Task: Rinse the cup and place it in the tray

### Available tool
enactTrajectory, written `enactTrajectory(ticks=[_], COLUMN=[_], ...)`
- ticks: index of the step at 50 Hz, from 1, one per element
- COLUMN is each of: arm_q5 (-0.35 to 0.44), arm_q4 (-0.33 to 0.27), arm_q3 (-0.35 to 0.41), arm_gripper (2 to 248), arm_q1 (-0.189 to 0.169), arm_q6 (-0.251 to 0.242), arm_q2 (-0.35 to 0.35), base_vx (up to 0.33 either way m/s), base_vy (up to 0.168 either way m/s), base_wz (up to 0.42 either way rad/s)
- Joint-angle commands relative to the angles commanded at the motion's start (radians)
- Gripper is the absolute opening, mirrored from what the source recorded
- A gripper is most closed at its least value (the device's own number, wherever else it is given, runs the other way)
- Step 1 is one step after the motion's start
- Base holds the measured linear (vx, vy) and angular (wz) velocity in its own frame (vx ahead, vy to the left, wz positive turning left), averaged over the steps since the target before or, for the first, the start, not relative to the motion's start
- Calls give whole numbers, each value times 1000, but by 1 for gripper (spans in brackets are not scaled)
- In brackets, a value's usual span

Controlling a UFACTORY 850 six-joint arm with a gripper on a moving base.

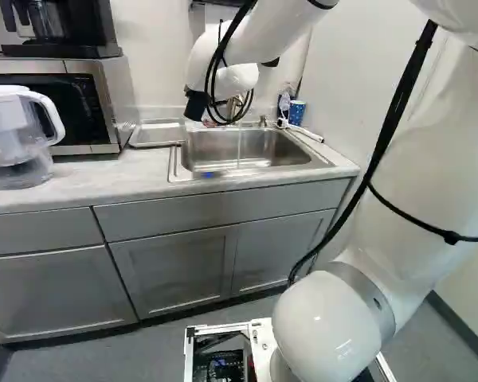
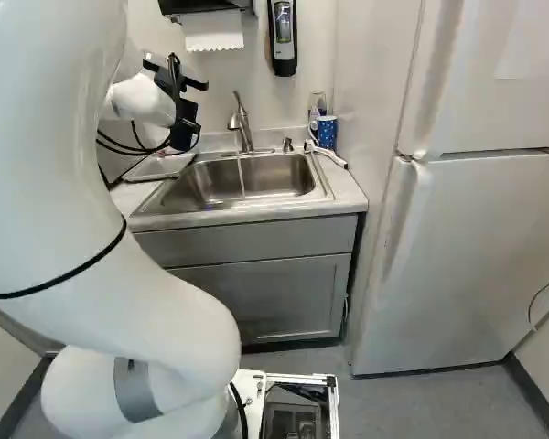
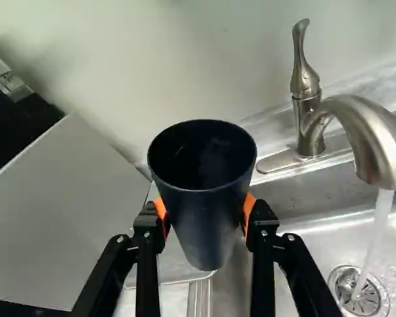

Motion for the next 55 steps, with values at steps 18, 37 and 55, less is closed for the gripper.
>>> enactTrajectory(ticks=[18, 37, 55], arm_q5=[0, 0, 0], arm_q4=[0, 0, 0], arm_q3=[0, 0, 0], arm_gripper=[123, 123, 123], arm_q1=[0, 0, 0], arm_q6=[189, 390, 579], arm_q2=[0, 0, 0], base_vx=[0, 0, 0], base_vy=[0, 0, 0], base_wz=[0, 0, 0])
